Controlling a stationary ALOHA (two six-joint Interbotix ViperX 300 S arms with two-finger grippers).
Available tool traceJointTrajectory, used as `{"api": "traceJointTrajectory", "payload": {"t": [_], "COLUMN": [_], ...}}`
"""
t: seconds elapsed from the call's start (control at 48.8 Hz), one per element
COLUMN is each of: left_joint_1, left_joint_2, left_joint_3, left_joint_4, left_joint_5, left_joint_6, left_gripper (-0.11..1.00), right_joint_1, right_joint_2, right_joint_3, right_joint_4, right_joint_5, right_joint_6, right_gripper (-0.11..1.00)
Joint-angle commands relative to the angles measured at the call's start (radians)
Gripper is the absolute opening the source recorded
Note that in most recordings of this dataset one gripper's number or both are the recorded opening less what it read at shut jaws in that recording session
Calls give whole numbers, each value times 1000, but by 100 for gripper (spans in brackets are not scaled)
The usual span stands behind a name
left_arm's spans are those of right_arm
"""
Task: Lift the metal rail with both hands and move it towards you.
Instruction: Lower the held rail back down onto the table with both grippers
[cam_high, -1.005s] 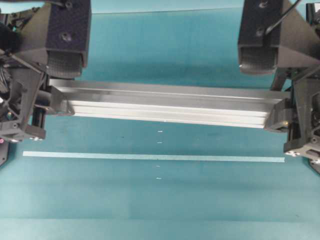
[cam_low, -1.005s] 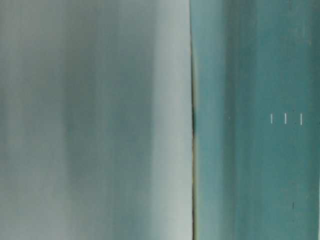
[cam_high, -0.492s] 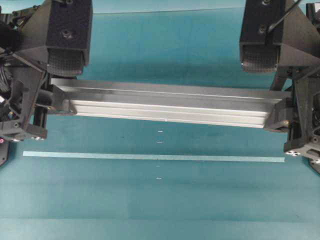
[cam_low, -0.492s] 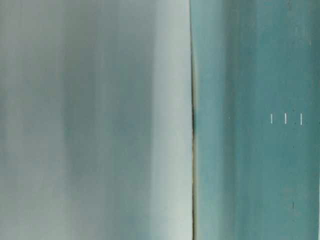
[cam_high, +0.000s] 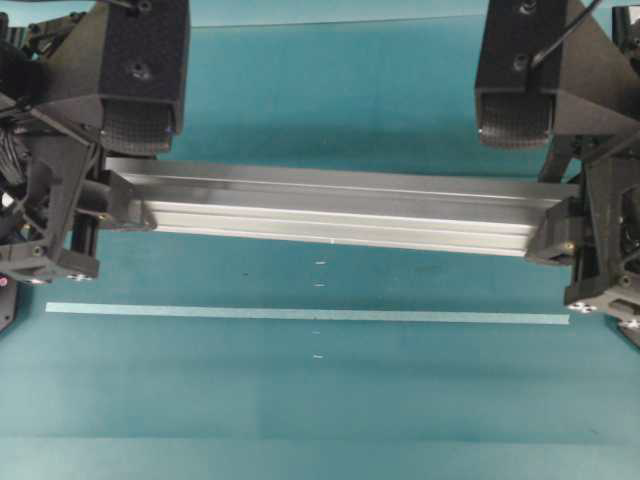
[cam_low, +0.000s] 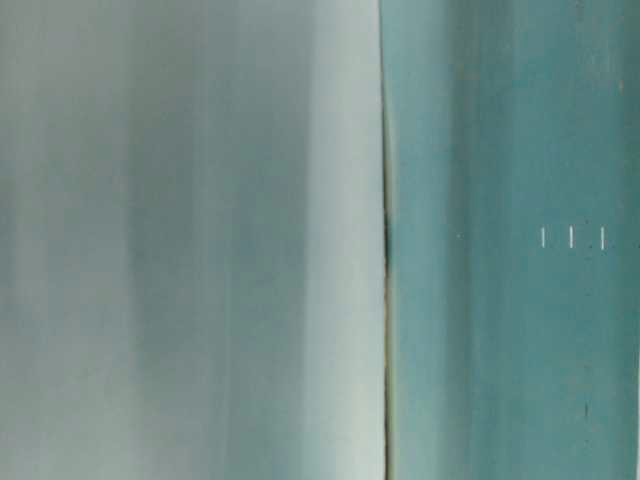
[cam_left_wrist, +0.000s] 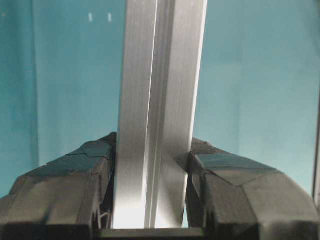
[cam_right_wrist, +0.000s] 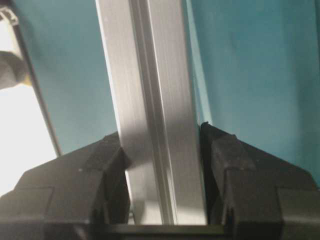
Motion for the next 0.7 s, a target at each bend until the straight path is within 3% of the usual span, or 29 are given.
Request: {"api": "traceJointTrajectory", "payload": {"t": [0.0,0.308,0.451,0.677], "left_joint_1": [3,11,23,32], "left_joint_2": [3,0,-14,-2], "left_joint_3": [-11,190,327,552], "left_joint_4": [3,3,3,3], "left_joint_5": [-21,-95,-232,-357], "left_joint_6": [-52,-69,-81,-121], "left_gripper": [29,29,29,29], "right_joint_1": [-11,-29,-40,-74], "right_joint_2": [9,-20,-34,-40], "right_joint_3": [28,324,472,650], "right_joint_4": [-8,-9,-11,-12], "right_joint_5": [-31,-123,-262,-469], "right_joint_6": [38,-11,-78,-117], "right_gripper": [40,40,40,40]}}
